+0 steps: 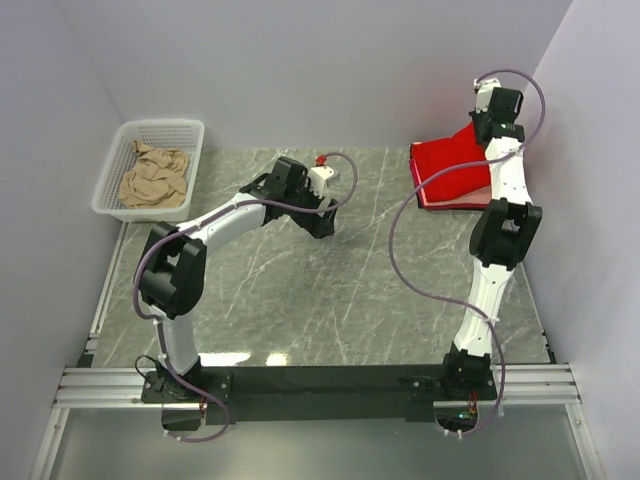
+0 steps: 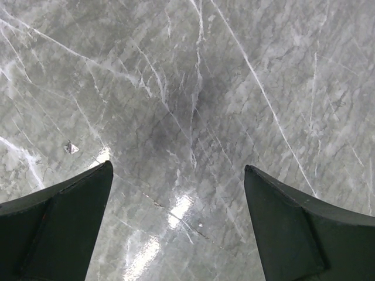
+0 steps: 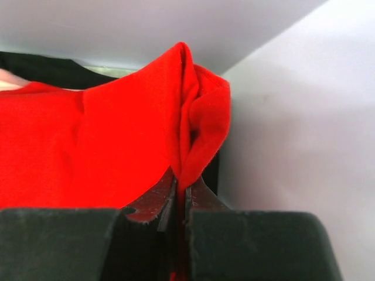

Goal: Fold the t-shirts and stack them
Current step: Neatly place the folded tshirt to the corner

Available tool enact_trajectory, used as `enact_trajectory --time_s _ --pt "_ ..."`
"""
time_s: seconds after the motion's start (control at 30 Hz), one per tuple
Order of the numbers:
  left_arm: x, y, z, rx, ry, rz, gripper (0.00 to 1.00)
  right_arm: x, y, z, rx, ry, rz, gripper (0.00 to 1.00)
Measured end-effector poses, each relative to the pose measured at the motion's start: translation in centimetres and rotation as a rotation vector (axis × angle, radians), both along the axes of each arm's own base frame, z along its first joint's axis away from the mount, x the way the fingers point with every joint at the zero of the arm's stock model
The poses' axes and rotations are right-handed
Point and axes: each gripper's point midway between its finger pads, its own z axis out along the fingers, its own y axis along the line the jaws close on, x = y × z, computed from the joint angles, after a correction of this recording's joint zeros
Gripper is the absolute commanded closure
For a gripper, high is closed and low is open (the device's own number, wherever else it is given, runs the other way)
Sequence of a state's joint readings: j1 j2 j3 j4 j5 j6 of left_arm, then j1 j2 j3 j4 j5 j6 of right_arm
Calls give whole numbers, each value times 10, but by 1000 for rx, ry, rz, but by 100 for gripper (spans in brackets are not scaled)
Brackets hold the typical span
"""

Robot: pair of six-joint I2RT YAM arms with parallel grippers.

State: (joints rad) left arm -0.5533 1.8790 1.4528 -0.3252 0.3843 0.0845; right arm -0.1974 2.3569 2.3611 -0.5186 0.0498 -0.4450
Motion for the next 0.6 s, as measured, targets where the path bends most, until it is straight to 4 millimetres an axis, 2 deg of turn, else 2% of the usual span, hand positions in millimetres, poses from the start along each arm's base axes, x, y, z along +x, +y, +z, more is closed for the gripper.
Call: enact_trajectory --time_s 0.03,0.17,0.23,0.27,0.53,0.6 --pt "1 0 -1 4 2 2 0 1 -3 -2 -5 0 -9 91" --pt "4 1 -2 21 5 14 1 1 -12 -16 -31 21 -38 65" --pt "5 2 0 27 4 20 1 0 -16 -18 -45 25 -52 61" --pt "7 3 1 27 0 24 1 1 -18 -18 -52 20 -60 54" --pt "18 19 5 26 14 83 0 -3 -28 -20 -78 20 -100 36" --pt "23 27 10 15 15 113 0 -5 -25 -15 -64 19 -94 27"
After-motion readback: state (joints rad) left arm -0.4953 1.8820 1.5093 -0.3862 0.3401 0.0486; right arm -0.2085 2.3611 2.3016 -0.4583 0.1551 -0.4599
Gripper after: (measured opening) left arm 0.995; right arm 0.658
